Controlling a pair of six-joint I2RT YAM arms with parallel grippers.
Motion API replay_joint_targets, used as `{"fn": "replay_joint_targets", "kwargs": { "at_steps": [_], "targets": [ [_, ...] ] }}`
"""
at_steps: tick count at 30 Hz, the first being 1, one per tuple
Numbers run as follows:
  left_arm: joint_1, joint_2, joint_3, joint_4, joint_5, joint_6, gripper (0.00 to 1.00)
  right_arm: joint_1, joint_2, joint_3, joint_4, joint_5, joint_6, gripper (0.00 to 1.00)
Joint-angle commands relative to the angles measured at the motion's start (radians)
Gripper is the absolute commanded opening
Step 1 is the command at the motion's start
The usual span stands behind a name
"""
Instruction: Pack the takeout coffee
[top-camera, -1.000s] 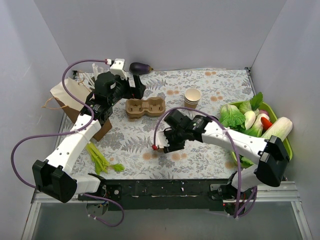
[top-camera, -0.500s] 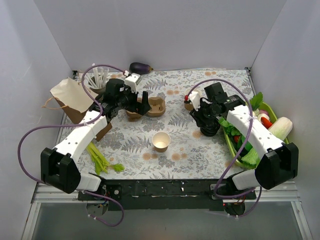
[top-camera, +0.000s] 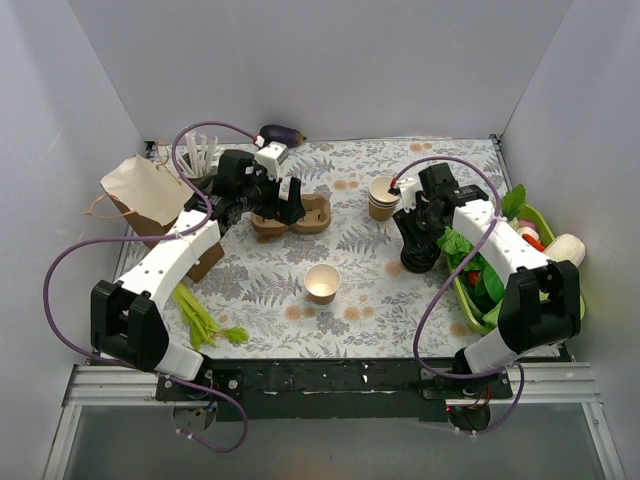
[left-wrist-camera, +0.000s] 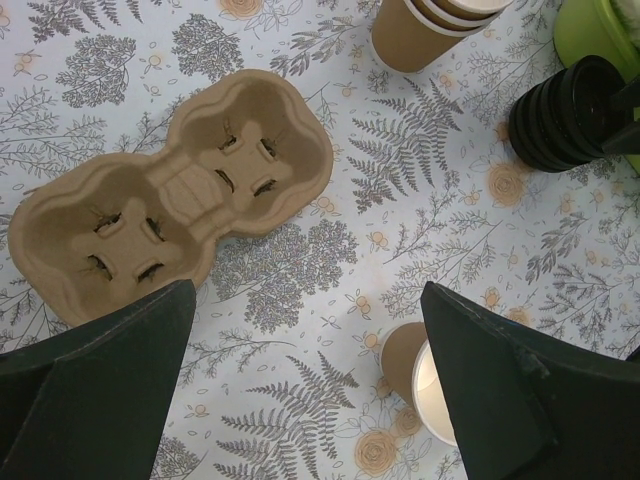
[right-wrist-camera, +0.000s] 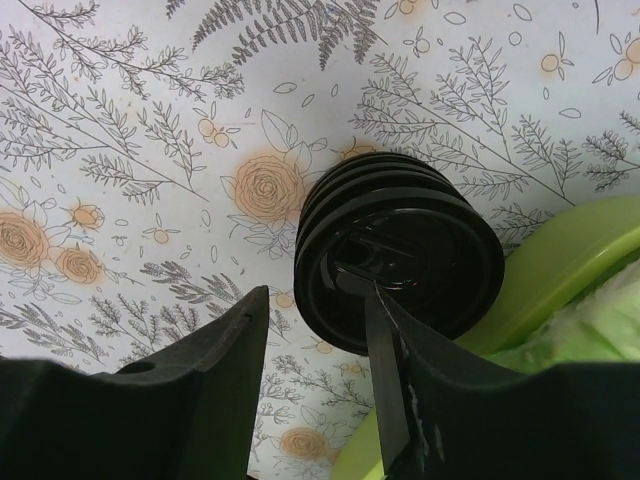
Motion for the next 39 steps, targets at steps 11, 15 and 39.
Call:
{"fn": "replay_joint_targets", "kwargs": {
  "at_steps": [11,15,39],
  "targets": [
    [0.003,0.004,0.047,0.014,-0.002,-0.003,0.98,-0.010,0.046,0.032,-0.002,-0.014,0.050,0.46],
    [0.003,0.009,0.049,0.017,-0.002,-0.006,0.98,-0.009,0.055,0.026,0.001,-0.014,0.053,0.41],
    [0.003,-0.005,0.031,0.034,-0.007,-0.004,0.98,-0.009,0.083,0.012,0.005,0.002,0.048,0.28]
  ]
}}
